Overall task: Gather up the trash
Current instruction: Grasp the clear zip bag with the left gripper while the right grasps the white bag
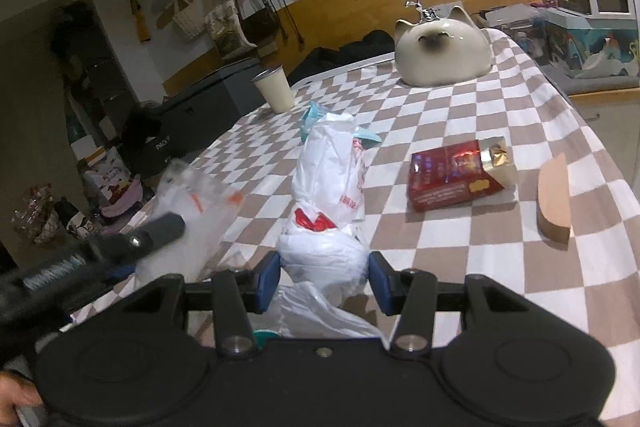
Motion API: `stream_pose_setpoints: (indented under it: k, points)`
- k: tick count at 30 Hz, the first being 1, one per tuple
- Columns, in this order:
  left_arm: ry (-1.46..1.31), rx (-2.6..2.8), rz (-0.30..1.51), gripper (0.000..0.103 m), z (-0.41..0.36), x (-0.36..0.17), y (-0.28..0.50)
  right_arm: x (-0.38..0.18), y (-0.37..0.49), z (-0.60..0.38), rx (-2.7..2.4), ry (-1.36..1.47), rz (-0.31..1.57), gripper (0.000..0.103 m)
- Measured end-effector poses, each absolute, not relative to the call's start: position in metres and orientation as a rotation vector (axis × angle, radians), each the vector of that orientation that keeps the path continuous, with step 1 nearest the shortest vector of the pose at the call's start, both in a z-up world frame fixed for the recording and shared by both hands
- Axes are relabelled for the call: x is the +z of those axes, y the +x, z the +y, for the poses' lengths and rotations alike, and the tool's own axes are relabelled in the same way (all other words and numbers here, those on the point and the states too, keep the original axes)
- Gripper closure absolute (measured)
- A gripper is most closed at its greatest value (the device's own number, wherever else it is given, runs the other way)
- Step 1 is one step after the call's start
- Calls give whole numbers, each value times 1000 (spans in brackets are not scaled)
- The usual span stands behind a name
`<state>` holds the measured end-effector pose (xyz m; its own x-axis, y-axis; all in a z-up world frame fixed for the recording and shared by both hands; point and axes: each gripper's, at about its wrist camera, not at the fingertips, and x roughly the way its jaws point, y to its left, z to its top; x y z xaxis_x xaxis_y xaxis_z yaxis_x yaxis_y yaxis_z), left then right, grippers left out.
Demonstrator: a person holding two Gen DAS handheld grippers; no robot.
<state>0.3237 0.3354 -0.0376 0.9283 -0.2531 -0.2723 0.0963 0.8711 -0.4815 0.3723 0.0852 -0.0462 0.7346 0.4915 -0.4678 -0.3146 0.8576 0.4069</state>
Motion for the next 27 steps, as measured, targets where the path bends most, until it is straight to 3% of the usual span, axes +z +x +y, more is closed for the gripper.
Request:
stream_pose_setpoints:
  k: [13,18,27]
  points:
    - [-657,-173,341,64,354,-44,325,-45,371,104,561,311,573,54]
    - [-623,-153,372,52,353,-43,325,-41,362,131,641,233,551,54]
    - [-579,-79,410,54,354,-47,325,-44,356,144,680,174,561,54]
